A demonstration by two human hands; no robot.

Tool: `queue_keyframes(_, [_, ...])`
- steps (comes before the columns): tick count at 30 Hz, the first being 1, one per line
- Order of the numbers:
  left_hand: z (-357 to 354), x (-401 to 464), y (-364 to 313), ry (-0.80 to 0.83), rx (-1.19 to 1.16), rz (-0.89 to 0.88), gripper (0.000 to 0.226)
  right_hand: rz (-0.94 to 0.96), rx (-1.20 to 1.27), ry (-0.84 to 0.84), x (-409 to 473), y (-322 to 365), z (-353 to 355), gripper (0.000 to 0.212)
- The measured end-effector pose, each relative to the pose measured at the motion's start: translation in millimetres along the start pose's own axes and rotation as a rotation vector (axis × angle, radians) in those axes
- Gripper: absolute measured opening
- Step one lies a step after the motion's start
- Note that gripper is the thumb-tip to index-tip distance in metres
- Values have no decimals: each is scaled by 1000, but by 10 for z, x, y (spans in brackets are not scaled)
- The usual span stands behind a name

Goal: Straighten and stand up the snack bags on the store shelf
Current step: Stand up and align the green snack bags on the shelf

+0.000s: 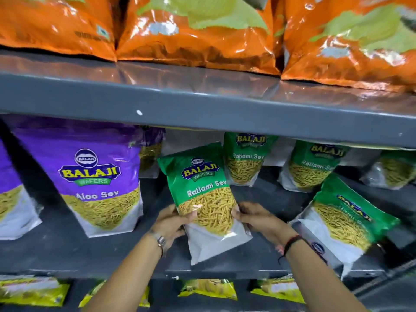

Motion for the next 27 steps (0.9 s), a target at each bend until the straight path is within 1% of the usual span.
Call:
queue_keyframes(2, [42, -85, -84, 4, 5, -69, 24, 37, 25, 13, -59, 21, -23, 17])
queue_keyframes(4, [68, -164, -163, 14, 16, -134, 32, 82, 24, -16, -121, 63, -57, 25])
queue_keyframes(6, [64, -246, -232, 16, 26, -191, 37, 125, 53, -72, -199, 117, -96, 29])
queue_keyframes(10, [38, -369, -341, 32, 13, -310, 45, 180, 78, -197, -316, 126, -147, 44])
queue_keyframes(13, [32, -440, -328, 64, 20, -346, 47, 216, 80, -234, -451, 100, -225, 44])
queue_keyframes(16, [16, -461, -301, 81, 53, -369, 47, 234, 59, -270, -518, 45, -279, 49])
queue_keyframes(19, [7, -401, -312, 64, 114, -381, 47, 230, 35, -294, -462, 21, -279, 46])
queue_keyframes(22, [-41, -277, -435, 43, 237, -412, 43, 238, -31, -331, -308, 90, -232, 41])
queue_keyframes(25, [-61, -40, -520, -6, 337, -427, 46, 234, -59, -383, -112, 113, -175, 47])
queue_keyframes(27, [-62, 116, -467, -41, 389, -417, 44, 233, -101, -405, -11, 78, -157, 49])
Point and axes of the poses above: each hand's wrist, its own x-axis towards the middle knuckle, its own z-axis out of the back of the hand, y = z × x, the point moved 4 cm from there along x, towards the middle knuckle, and after that the axes turned 1 degree about z, right-handed, at the moved point
